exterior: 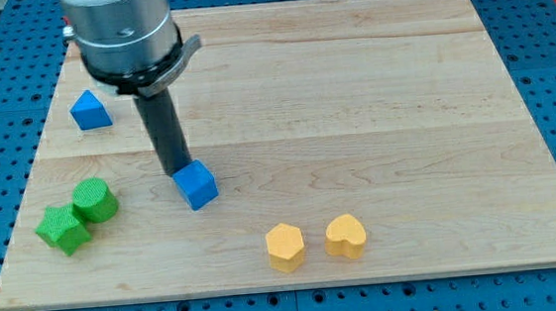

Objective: Place the blue cube horizontally to the left side of the yellow hexagon

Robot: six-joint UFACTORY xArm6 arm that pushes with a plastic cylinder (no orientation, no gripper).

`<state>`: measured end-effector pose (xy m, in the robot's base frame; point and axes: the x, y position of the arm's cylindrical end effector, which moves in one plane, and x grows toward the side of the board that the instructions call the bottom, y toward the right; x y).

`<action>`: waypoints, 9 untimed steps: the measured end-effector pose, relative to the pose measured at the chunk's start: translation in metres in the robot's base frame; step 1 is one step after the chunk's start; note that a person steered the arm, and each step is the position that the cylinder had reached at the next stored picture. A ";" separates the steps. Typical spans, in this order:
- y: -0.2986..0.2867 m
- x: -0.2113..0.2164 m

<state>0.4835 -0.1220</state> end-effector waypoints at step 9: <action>0.019 0.037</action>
<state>0.5205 -0.1030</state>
